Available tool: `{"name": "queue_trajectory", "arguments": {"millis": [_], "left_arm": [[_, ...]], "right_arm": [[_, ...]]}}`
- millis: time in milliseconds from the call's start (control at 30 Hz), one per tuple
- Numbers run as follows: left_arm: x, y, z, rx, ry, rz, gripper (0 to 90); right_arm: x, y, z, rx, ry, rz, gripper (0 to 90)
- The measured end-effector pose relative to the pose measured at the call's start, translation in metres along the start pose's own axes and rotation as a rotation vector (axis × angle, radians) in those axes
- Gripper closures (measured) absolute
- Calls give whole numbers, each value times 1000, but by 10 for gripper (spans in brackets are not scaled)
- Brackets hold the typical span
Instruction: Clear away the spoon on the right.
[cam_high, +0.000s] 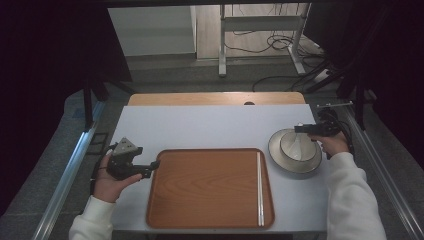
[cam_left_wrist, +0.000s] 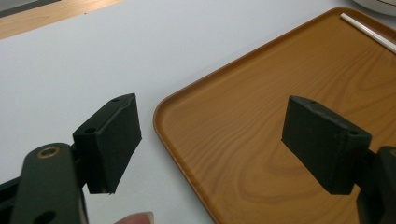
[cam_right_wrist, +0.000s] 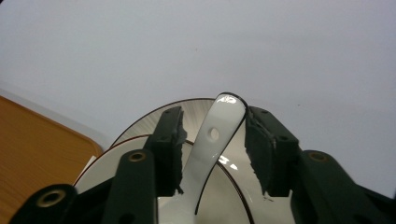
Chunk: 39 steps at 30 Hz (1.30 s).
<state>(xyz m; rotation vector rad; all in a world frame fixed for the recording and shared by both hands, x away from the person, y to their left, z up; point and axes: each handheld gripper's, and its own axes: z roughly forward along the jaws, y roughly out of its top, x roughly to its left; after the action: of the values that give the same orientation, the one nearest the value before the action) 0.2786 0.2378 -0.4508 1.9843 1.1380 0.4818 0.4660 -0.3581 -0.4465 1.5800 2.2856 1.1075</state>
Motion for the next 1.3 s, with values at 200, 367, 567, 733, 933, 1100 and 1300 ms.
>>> {"name": "queue_trajectory", "arguments": {"millis": [200, 367, 567, 733, 933, 1100, 1300], "left_arm": [[0, 0, 1, 5, 0, 2, 196], [0, 0, 1, 3, 0, 0, 195], [1, -1, 1, 4, 3, 0, 195], [1, -1, 2, 4, 4, -2, 195], [2, -1, 1, 5, 4, -2, 196], [2, -1, 1, 4, 4, -2, 195], [2, -1, 0, 4, 5, -1, 195]], "right_arm": [[-4, 0, 1, -18, 50, 36, 670], [-5, 1, 4, -31, 80, 58, 707], [-5, 1, 7, -43, 113, 66, 765], [-3, 1, 7, -50, 122, 57, 834], [0, 2, 2, -68, 145, 35, 855], [2, 3, -7, -86, 141, 8, 862], [5, 4, -25, -142, 125, -18, 866]]}}
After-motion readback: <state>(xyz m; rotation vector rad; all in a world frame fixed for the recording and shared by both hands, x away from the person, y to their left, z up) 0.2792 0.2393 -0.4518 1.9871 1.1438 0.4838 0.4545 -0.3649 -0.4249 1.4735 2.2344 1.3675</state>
